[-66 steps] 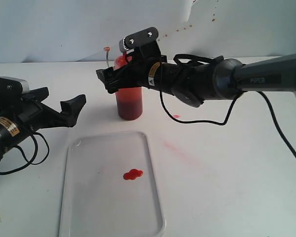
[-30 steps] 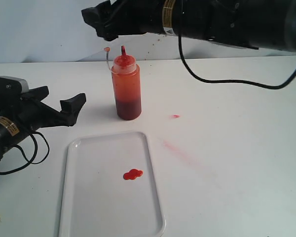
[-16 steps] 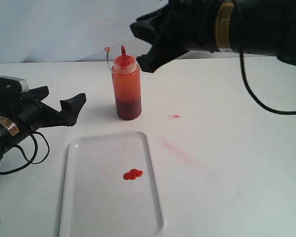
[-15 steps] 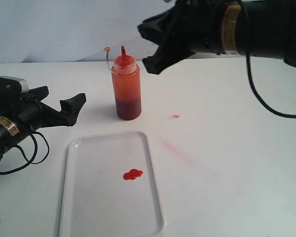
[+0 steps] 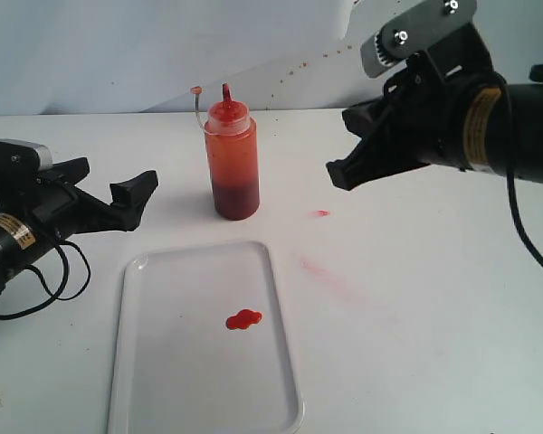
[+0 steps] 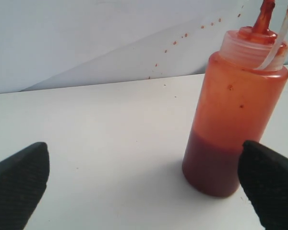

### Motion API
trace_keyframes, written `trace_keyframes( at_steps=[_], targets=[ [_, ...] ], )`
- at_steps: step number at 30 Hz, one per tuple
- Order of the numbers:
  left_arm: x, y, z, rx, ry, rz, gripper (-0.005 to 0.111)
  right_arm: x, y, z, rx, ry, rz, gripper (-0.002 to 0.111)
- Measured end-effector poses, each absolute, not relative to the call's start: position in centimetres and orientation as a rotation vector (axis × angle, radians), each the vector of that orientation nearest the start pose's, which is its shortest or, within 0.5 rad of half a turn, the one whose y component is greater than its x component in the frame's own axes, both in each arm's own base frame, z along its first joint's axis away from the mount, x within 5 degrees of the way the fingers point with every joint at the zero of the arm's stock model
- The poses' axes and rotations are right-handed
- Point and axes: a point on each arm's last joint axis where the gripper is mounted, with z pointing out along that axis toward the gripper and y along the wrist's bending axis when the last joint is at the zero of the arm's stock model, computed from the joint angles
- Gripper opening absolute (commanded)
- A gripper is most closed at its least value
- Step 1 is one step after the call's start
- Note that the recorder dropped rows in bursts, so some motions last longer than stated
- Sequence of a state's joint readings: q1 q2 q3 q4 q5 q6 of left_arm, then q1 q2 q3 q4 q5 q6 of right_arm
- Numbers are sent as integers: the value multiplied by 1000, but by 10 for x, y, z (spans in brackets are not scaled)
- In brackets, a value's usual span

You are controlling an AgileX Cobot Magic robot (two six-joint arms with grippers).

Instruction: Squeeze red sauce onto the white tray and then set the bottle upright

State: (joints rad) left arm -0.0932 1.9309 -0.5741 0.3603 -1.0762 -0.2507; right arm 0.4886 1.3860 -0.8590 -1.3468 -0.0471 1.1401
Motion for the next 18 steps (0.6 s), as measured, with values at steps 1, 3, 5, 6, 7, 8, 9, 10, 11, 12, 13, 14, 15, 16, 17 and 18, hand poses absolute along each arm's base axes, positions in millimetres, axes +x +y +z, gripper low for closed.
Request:
trace_keyframes(
  at_steps=[1, 3, 5, 6, 7, 8, 9, 10, 11, 12, 13, 14, 15, 16, 17, 18],
  targets=[
    [311, -57, 122, 244, 1782, -402, 104, 263, 144, 282, -708, 1879, 226, 0],
    [311, -57, 122, 244, 1782, -402, 104, 252, 138, 283, -692, 1880, 234, 0],
    [311, -57, 122, 244, 1782, -402, 104, 239, 131, 288, -644, 1873, 262, 0],
    [311, -57, 122, 244, 1782, -402, 104, 232, 127, 293, -617, 1859, 278, 0],
    [311, -57, 122, 244, 1782, -402, 104, 224, 123, 297, -584, 1847, 303, 0],
    [311, -57, 122, 244, 1782, -402, 104, 214, 119, 301, -557, 1829, 330, 0],
    [311, -57, 122, 244, 1782, -402, 104, 207, 115, 304, -543, 1814, 347, 0],
    [311, -57, 122, 244, 1782, -402, 104, 197, 110, 307, -526, 1793, 364, 0],
    [311, -57, 122, 244, 1782, -402, 104, 186, 105, 309, -513, 1771, 378, 0],
    [311, -58, 122, 247, 1782, -403, 104, 177, 100, 308, -501, 1761, 387, 0],
    [311, -58, 122, 256, 1782, -406, 104, 166, 94, 308, -491, 1739, 395, 0],
    [311, -59, 121, 267, 1782, -411, 104, 155, 89, 307, -482, 1717, 401, 0],
    [310, -60, 121, 278, 1782, -415, 104, 146, 84, 306, -470, 1701, 410, 0],
    [310, -61, 121, 295, 1782, -422, 104, 136, 78, 303, -452, 1681, 423, 0],
    [309, -62, 122, 308, 1779, -426, 104, 126, 73, 300, -434, 1662, 438, 0],
    [309, -63, 122, 322, 1777, -432, 104, 116, 68, 300, -421, 1633, 450, 0]
  ],
)
